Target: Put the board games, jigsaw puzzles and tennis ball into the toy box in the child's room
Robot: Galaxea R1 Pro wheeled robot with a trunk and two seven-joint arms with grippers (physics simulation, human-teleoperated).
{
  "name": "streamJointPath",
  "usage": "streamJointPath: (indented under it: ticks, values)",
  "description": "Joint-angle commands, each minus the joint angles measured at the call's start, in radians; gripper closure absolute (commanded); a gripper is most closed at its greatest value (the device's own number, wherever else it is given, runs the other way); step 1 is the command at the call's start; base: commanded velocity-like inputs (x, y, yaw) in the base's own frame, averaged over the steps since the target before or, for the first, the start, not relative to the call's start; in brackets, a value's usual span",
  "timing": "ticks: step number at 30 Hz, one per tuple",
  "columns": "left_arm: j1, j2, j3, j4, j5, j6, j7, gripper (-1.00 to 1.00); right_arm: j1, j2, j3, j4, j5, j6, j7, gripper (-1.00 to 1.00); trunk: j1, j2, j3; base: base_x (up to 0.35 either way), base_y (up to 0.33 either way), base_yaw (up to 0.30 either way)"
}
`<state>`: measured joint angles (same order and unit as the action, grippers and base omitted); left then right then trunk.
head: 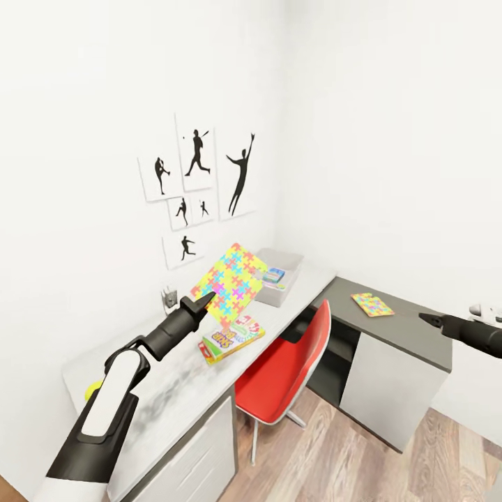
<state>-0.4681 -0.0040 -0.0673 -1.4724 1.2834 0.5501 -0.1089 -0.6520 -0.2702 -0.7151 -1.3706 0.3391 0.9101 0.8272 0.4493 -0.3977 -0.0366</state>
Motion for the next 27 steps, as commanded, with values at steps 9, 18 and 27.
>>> streamJointPath:
  ticks: [9, 18, 27]
  values:
    - [0.006, 0.014, 0.016, -0.003, 0.009, 0.010, 0.027, 1.00, -0.001, 0.002, 0.003, 0.001, 0.011, 0.009, 0.011, -1.00, 0.001, -0.002, 0.008, 0.000, 0.000, -0.226]
    - [0.007, 0.022, 0.012, -0.040, -0.011, 0.013, 0.126, 1.00, 0.011, 0.002, 0.102, 0.007, 0.007, 0.093, 0.013, -1.00, 0.001, -0.002, 0.017, 0.000, 0.000, -0.229]
    - [0.002, 0.020, 0.011, -0.049, -0.013, 0.049, 0.181, 1.00, 0.012, -0.005, 0.129, 0.017, 0.007, 0.113, 0.050, -1.00, 0.001, -0.002, 0.016, 0.000, 0.000, -0.248]
